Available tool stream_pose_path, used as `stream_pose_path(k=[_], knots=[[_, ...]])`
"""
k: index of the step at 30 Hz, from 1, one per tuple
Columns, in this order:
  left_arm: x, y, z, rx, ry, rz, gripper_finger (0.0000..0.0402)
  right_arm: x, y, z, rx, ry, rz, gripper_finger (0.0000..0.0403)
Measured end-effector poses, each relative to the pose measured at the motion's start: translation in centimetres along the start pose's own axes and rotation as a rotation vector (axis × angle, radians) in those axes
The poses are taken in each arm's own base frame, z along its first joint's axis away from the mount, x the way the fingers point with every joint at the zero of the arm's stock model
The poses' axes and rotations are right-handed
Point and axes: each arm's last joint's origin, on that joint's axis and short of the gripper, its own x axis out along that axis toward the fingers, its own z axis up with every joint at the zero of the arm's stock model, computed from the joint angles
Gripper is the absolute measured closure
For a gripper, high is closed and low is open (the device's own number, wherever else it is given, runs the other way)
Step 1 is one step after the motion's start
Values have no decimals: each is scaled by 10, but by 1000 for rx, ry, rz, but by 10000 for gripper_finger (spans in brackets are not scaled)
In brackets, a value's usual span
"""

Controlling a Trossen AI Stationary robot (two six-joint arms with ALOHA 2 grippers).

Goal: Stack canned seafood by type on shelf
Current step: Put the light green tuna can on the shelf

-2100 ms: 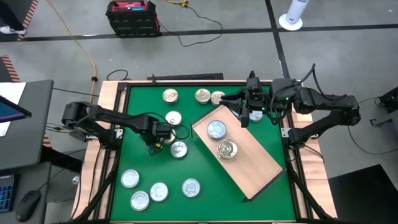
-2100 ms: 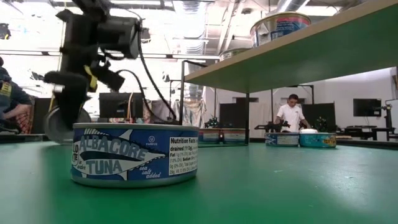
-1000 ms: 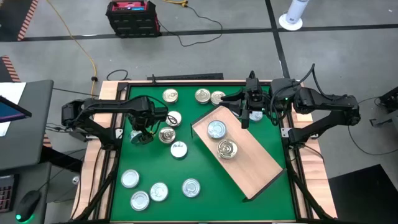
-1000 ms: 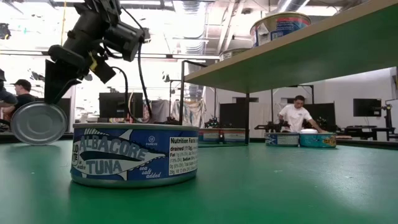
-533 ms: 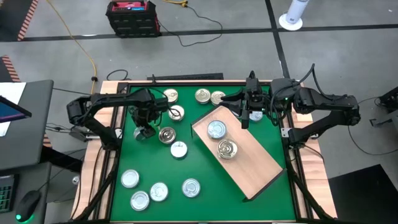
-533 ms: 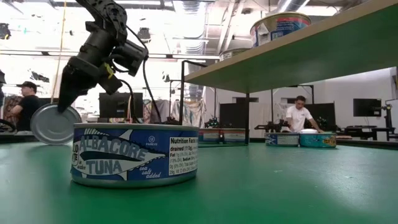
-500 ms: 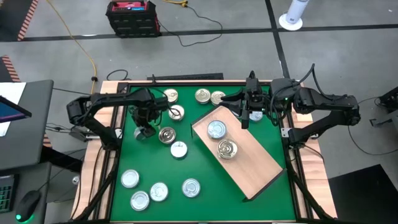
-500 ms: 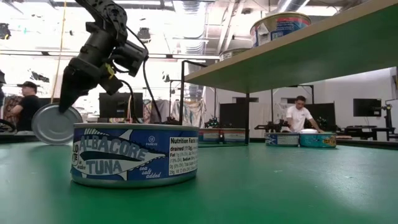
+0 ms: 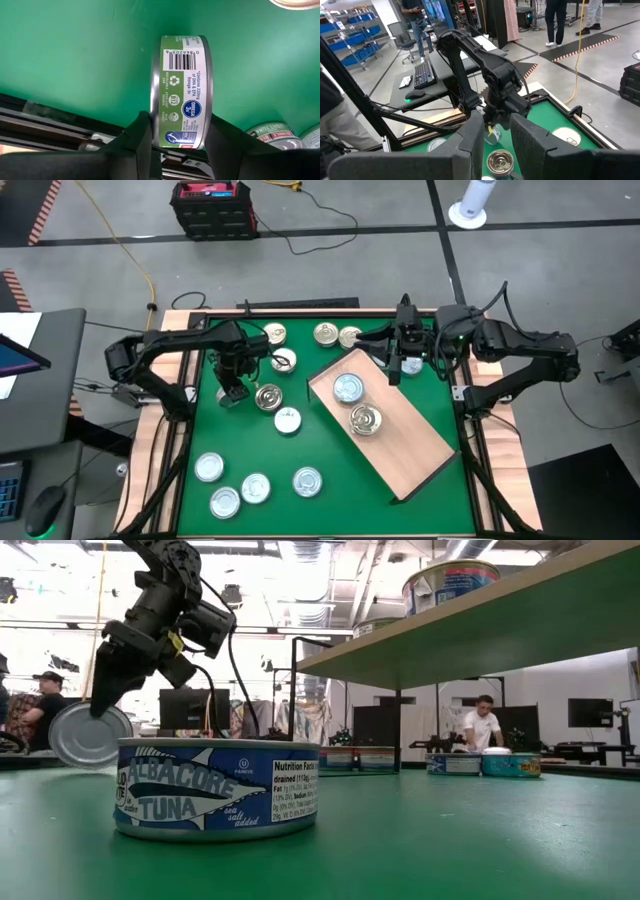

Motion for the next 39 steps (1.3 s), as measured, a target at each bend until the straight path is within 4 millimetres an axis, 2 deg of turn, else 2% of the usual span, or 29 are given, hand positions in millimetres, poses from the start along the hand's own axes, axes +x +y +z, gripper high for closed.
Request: stream_pose_path(k=[3,7,16,20,24,29,35,39], knots=[[-11,0,-13,-12,-29,-2,263,0,0,0,-1,0,1,280],[-40,-2,-32,-61,-164,-44,263,-2,-1,1,-14,-7,-1,280],[-120,-29,-66,-93,-731,-586,262,-9,-14,6,-9,-8,-38,280],[-144,-48,-66,-84,-928,-809,262,-9,-19,6,26,13,-15,280],[-156,-73,-56,-58,-1045,-932,261,-8,-27,2,59,73,-18,280],[-161,-97,-39,-15,-1134,-1007,261,-8,-31,-5,95,160,-12,279],[-151,-118,-16,-60,-1095,-1029,261,-21,-31,-9,127,221,-11,279],[-143,-139,-4,-106,-1087,-1064,261,-24,-31,-11,120,239,-12,279]])
